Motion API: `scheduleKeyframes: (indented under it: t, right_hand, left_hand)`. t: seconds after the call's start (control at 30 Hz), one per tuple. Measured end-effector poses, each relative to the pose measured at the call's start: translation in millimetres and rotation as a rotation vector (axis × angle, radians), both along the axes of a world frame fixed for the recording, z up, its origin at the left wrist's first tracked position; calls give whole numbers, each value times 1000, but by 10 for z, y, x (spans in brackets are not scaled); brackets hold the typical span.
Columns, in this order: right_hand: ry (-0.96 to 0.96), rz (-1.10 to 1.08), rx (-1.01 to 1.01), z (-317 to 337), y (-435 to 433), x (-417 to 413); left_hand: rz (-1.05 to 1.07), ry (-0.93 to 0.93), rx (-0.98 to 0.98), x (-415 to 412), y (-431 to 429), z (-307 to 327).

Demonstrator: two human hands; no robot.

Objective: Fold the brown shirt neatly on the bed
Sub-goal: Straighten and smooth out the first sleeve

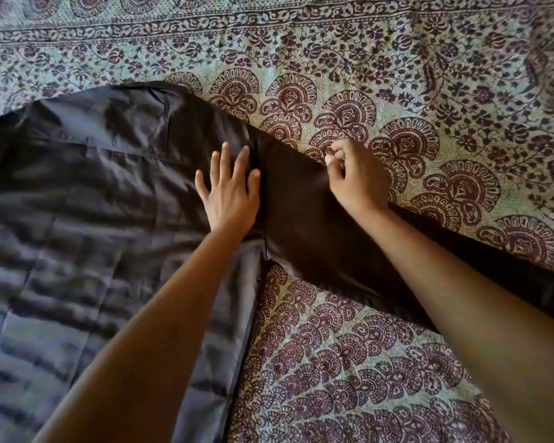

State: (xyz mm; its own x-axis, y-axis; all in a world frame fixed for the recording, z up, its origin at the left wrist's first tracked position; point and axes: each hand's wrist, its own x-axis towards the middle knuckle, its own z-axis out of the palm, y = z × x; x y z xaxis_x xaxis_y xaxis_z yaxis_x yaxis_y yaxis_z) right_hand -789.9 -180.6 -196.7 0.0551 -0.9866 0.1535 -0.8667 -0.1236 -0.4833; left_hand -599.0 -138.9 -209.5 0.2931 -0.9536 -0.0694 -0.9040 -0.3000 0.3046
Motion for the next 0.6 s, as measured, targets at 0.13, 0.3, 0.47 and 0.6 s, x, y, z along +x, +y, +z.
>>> scheduleKeyframes:
  t: [0.13,0.3,0.47,0.6]
  right_hand:
    - [248,381,-52,-165,462,-1]
    - [328,154,169,-330,858,-274]
    - [389,-20,247,-256,1093,-932]
    - [387,-261,275,-195,1354,-1474]
  left_hand:
    - [-169,-72,83,76,-296,-62]
    - [-170,-118,80,100,-308,-172]
    - [-99,-151,110,-118,-231,-53]
    - [-311,-124,29,-745,185,24]
